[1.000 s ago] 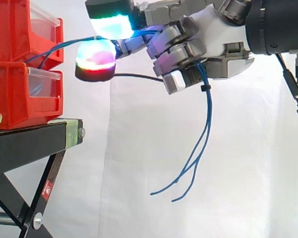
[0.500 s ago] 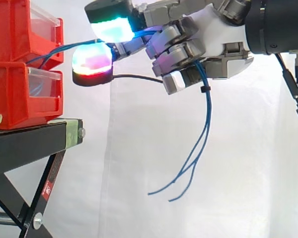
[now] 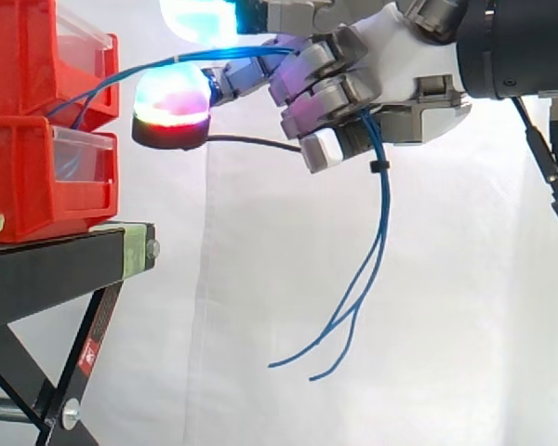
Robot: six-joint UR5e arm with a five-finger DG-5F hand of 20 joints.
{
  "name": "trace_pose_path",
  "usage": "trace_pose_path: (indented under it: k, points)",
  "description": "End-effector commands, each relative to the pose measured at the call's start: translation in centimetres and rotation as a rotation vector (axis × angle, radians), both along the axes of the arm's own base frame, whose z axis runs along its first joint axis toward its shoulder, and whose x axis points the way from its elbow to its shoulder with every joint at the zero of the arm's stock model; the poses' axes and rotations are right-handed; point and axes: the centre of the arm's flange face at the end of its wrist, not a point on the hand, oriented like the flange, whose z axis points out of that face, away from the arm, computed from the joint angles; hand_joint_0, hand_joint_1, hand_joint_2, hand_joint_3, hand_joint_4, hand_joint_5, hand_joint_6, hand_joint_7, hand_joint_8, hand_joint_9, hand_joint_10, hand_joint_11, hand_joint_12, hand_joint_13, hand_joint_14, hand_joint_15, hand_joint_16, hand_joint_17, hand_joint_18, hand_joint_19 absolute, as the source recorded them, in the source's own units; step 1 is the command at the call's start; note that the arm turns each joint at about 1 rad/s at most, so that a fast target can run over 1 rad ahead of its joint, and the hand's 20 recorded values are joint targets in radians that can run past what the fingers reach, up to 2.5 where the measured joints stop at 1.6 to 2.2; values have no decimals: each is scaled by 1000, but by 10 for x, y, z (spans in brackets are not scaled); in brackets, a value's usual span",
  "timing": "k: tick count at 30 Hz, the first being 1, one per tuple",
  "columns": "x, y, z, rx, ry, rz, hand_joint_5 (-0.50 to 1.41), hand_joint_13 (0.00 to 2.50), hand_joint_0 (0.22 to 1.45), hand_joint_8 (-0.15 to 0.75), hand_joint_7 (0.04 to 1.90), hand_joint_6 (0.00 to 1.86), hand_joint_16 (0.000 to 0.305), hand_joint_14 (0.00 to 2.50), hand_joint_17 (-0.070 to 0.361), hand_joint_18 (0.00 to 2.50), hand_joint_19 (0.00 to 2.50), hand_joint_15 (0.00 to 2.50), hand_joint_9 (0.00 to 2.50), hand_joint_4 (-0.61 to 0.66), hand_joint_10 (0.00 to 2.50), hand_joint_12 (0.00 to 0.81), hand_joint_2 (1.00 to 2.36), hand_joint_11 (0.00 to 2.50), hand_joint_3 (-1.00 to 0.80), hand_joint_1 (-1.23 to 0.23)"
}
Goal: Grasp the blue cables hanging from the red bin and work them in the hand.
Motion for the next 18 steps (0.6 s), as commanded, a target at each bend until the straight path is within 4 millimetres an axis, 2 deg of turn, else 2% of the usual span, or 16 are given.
trace_pose_path:
  k: [1,8,12,14,16,18]
  points:
    - [1,0,1,-9,-5,3,519,2021,890,535,1285,13,237,2500,178,2500,648,1972,1779,276,2500,712,1020,2500,-549,-618]
    - [1,0,1,-25,2,0,516,2021,919,535,1257,14,237,2500,178,2500,648,1972,1779,343,2500,712,1022,2500,-142,-620]
    - [1,0,3,-24,0,0,517,2021,921,535,1251,14,237,2500,178,2500,648,1972,1779,349,2500,712,1020,2500,6,-602]
    - [2,0,2,-24,0,0,514,2021,922,535,1247,15,237,2500,178,2500,648,1972,1779,359,2500,712,1016,2500,-45,-603]
    - [2,0,4,-23,-4,2,493,2021,878,535,1246,14,237,2500,178,2500,648,1972,1779,346,2500,712,1021,2500,-332,-598]
    - [2,1,3,-23,-4,2,474,2021,891,535,1253,15,237,2500,178,2500,648,1972,1779,319,2500,712,1020,2500,-497,-596]
